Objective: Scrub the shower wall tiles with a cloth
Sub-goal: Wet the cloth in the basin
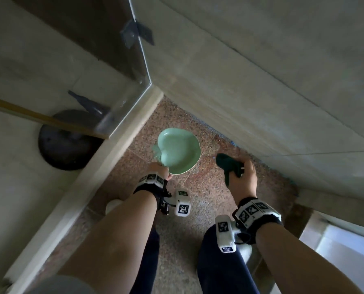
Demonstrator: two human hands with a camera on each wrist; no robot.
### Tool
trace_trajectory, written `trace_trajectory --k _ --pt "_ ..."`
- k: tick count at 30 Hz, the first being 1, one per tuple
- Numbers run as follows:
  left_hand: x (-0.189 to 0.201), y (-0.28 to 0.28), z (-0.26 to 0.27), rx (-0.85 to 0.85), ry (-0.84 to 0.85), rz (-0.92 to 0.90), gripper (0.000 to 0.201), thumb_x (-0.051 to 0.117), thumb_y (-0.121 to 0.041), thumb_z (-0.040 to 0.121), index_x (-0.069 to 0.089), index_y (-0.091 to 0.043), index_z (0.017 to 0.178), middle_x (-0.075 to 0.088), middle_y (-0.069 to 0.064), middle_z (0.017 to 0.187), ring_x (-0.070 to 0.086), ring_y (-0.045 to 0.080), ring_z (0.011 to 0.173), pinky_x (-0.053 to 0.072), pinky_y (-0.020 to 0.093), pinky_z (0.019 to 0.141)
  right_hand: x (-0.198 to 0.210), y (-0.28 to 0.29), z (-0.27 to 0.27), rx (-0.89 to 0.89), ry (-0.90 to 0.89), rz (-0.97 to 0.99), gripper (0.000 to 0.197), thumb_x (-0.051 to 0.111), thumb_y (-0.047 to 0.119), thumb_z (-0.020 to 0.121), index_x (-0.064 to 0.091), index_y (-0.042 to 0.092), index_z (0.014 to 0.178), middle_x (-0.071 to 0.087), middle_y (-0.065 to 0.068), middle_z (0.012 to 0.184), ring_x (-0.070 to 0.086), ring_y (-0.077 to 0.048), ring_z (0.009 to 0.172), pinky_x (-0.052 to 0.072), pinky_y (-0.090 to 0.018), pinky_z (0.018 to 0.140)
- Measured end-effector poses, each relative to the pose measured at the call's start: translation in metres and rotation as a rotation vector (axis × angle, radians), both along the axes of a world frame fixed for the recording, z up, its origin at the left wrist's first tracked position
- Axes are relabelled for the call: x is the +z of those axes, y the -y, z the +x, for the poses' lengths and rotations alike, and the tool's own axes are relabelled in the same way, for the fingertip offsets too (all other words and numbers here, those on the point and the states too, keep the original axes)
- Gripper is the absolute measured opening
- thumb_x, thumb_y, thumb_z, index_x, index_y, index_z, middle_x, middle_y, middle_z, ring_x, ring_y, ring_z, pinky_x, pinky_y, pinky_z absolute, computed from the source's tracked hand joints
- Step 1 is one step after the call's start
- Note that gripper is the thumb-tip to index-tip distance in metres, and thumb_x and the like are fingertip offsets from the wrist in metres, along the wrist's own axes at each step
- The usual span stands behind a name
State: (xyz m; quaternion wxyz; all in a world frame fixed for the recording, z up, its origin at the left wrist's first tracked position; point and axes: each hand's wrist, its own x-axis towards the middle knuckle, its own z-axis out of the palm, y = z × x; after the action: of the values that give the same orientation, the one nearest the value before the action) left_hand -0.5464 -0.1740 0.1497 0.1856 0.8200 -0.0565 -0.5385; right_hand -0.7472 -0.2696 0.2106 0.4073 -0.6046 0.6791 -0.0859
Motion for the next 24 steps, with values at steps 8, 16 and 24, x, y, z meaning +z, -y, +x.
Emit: trace_trajectory --k 8,16,24 --pt "0.146 -0.027 0.006 0.387 -0.116 -0.049 0.014 0.051 -0.003 0.095 0.058 -0.011 0.103 0.064 0.017 0.114 0.058 0.008 0.060 0.051 0.018 0.059 0.149 -0.038 -0.006 -0.268 0.032 0.024 0.029 0.057 -0.001 0.082 0.051 0.022 0.099 0.060 -0.007 0.106 0.054 -0.023 0.093 0.048 -0.039 0.085" --pt "0.309 -0.036 0.012 0.087 -0.110 -0.085 0.032 0.051 0.002 0.092 0.053 -0.019 0.067 0.055 -0.011 0.037 0.060 0.015 0.055 0.055 0.029 0.069 0.294 -0.073 -0.018 -0.609 0.061 -0.016 0.032 0.058 0.000 0.080 0.057 0.009 0.110 0.058 -0.004 0.099 0.059 -0.029 0.098 0.050 -0.044 0.090" --pt "0.410 -0.048 0.009 -0.244 -0.035 -0.137 0.022 0.058 0.004 0.081 0.063 -0.005 0.062 0.056 -0.002 0.037 0.060 0.020 0.054 0.053 0.035 0.061 0.387 -0.138 -0.023 -1.058 0.199 -0.103 0.035 0.058 0.000 0.078 0.060 0.020 0.106 0.063 -0.009 0.110 0.061 -0.025 0.101 0.051 -0.040 0.093"
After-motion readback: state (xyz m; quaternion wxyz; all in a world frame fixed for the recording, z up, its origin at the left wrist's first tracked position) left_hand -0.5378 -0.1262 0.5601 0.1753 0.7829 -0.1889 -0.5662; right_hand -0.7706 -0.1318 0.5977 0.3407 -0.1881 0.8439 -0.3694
